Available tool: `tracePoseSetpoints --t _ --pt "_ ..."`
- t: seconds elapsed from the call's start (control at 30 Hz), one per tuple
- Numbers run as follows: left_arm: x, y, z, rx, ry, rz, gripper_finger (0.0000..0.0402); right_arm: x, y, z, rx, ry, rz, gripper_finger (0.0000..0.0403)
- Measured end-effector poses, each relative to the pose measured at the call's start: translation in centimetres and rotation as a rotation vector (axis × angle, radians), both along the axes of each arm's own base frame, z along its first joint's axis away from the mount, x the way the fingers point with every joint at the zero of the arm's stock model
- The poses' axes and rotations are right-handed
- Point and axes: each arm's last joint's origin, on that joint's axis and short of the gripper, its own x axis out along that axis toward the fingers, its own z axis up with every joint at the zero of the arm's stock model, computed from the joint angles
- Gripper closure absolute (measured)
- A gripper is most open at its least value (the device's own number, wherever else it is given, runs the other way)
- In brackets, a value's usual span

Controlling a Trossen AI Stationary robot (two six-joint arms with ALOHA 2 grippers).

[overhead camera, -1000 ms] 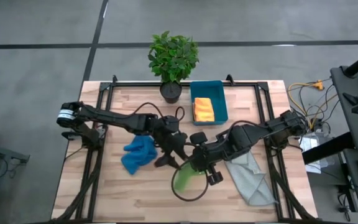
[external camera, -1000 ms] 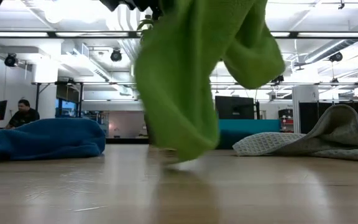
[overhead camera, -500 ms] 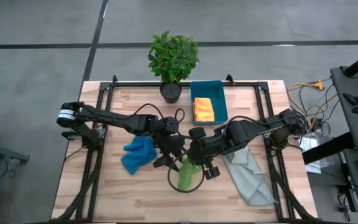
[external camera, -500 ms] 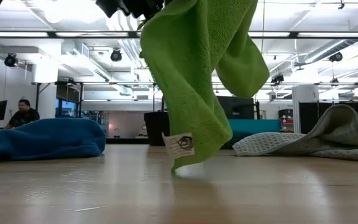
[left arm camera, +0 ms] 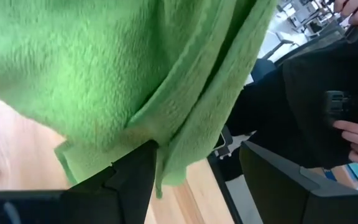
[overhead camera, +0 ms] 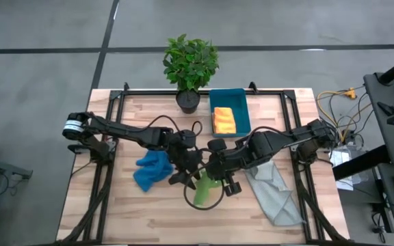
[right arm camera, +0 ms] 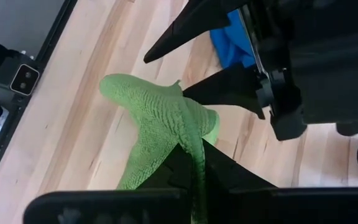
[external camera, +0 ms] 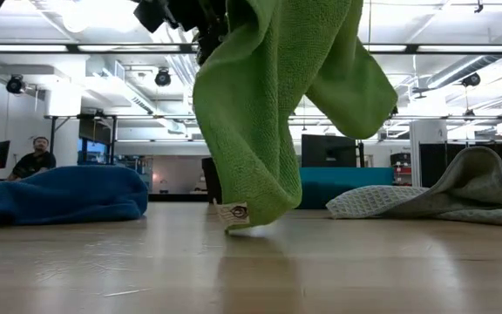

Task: Fold microfiber towels
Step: Fold the green microfiber towel

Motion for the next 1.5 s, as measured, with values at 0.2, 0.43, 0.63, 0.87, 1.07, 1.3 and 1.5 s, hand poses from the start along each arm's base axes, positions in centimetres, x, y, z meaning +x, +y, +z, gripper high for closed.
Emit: tracePoseSetpoints --t 0.2,0.43,0.63,0.87,1.07,1.3,1.5 --pt "0.2 -0.2 0.4 0.005 -0.049 0.007 0.0223 0.0 0.0 0.0 0.004 0.001 -0.007 0.0394" --pt "0.2 -0.9 0.4 0.024 -0.076 -0.028 0.0336 0.1 -0.3 0.0 0.012 0.000 -0.048 0.0394" --pt "0.2 -0.8 0.5 0.037 -0.089 -0.032 0.0395 0.3 -0.8 0.0 0.017 0.000 -0.084 0.0394" --pt "-2.3 -0.4 2.9 0.144 -0.018 0.020 0.0401 0.2 -1.0 -0.1 0.029 0.016 -0.117 0.0394" --pt "-5.6 0.3 6.6 0.284 -0.005 0.119 0.0401 0.3 -1.0 -0.4 0.046 0.032 -0.102 0.0394" --pt "-8.1 0.9 10.7 0.348 -0.081 0.227 0.0401 0.8 -1.8 -1.1 0.113 0.058 -0.120 0.0391" --pt "-8.9 1.1 14.5 0.377 -0.133 0.285 0.0401 1.8 -2.4 -2.8 0.160 0.037 -0.129 0.0374"
